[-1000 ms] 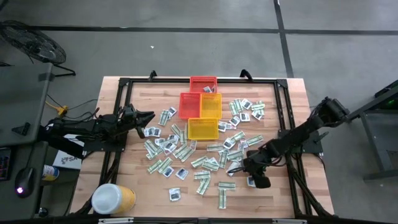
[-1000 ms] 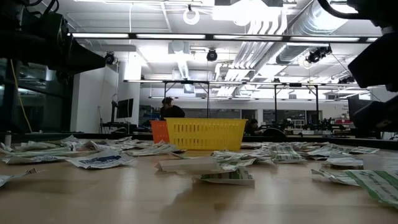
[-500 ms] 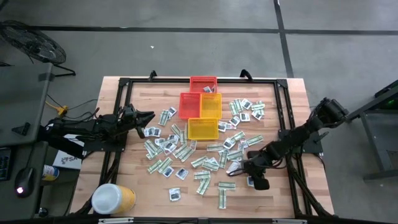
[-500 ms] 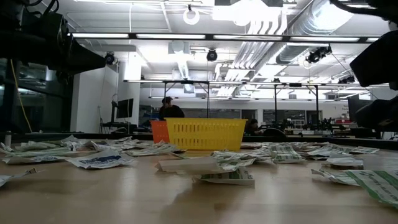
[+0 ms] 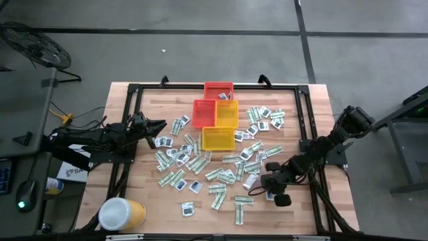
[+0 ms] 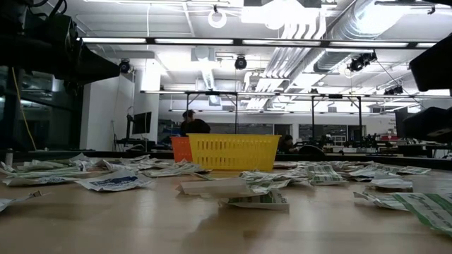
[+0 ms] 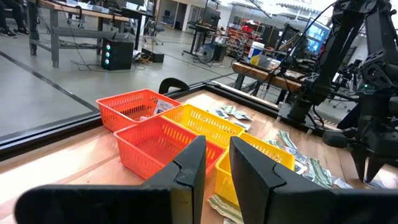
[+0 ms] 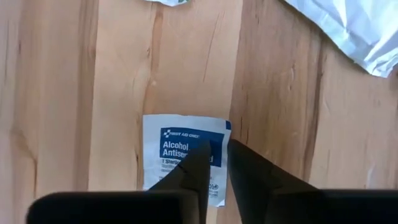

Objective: Pick & Place First Aid Supplies
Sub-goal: Put the alcohol pad into the top orange bin

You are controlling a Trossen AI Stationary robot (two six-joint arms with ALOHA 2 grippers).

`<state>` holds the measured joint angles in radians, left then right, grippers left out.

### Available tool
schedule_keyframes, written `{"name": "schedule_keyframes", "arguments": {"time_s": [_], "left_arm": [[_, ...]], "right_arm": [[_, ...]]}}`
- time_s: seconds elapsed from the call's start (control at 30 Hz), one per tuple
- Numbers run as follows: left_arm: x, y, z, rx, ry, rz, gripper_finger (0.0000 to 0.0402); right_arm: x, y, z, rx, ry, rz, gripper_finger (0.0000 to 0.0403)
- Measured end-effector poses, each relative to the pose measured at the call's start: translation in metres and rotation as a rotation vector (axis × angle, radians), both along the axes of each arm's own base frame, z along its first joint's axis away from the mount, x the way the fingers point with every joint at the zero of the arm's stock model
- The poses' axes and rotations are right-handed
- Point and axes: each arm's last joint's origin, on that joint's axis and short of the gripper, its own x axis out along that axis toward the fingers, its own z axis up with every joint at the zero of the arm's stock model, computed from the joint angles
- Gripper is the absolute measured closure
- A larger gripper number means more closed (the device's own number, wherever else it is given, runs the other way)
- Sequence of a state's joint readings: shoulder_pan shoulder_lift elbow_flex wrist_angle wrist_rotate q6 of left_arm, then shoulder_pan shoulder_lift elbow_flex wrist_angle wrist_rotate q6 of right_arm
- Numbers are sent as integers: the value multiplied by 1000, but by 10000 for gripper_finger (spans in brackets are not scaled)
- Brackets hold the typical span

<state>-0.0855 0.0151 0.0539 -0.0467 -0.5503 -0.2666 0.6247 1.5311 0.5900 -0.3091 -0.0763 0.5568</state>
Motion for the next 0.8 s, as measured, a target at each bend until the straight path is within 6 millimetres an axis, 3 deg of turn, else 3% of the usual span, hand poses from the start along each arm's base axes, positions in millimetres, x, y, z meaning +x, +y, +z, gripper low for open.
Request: {"name": "schedule_keyframes", "arguments": {"time_s": [0.2, 0.47, 0.8], "left_arm": [[0, 0, 0, 0, 0, 0, 328], [0, 0, 0, 0, 0, 0, 328], [0, 0, 0, 0, 1, 0, 328]], "right_arm": [[0, -1, 0, -9, 2, -5, 397], [1, -5, 1, 29, 29, -105, 402], [19, -20, 34, 62, -30, -255, 403]]}}
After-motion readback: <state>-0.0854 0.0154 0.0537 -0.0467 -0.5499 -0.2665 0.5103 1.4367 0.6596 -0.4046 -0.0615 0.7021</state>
